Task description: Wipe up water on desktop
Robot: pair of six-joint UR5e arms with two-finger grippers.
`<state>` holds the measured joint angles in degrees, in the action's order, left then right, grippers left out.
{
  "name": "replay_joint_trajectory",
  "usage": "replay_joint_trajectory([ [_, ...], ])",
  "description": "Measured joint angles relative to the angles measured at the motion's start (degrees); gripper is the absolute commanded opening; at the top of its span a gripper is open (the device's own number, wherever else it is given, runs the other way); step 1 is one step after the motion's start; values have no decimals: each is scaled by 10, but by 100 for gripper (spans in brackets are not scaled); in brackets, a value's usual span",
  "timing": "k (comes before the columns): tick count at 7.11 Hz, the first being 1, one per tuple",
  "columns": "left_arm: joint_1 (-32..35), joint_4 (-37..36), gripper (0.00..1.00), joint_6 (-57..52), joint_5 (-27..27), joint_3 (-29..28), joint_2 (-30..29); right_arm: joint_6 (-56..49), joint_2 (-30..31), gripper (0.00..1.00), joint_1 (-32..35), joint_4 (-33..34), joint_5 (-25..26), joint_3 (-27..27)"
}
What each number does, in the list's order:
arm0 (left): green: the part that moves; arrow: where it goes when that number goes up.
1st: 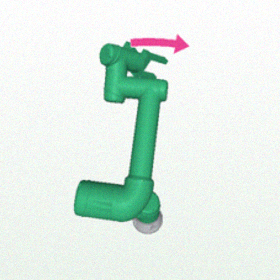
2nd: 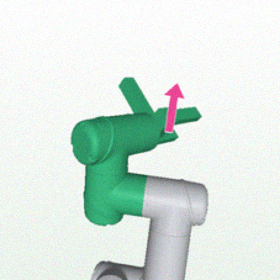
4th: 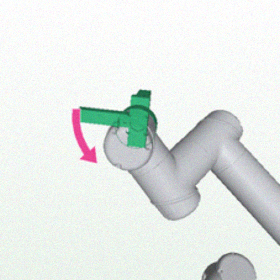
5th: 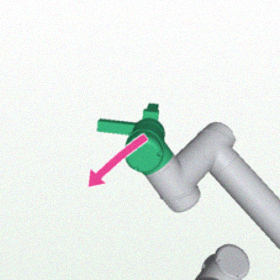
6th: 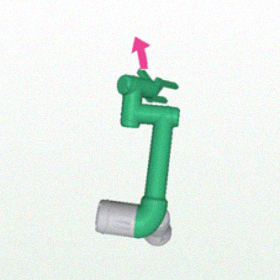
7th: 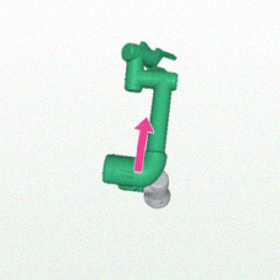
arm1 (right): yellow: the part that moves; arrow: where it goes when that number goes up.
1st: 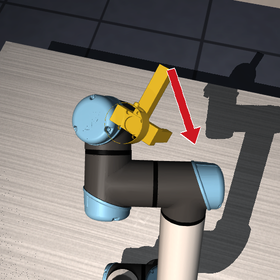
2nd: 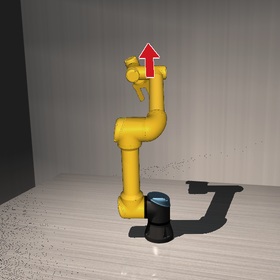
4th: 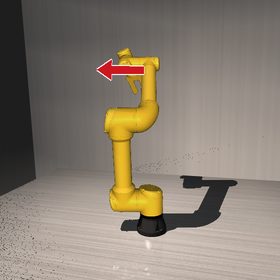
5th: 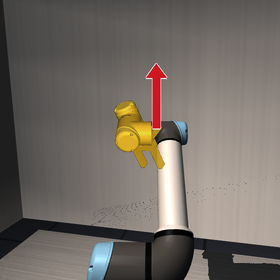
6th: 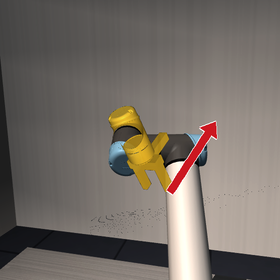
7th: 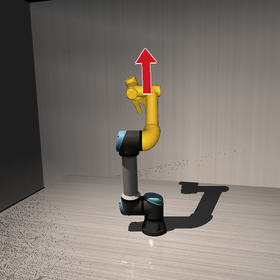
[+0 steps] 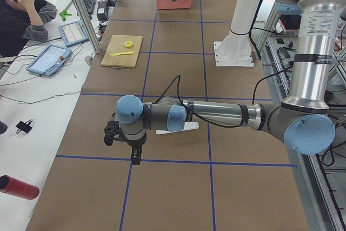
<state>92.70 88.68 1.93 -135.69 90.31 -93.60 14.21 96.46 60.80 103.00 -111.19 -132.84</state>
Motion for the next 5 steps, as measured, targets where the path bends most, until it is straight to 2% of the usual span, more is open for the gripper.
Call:
replay_joint_trajectory([
  [2,-2,2,98,0,0,0,0,-181,78,0,123,-1,-70,10],
  [3,-3,5,98,0,0,-1,0,-247,108,0,164,-16,-88,30],
  [5,-3,7,98,0,0,-1,0,-280,136,0,195,-138,-101,124],
])
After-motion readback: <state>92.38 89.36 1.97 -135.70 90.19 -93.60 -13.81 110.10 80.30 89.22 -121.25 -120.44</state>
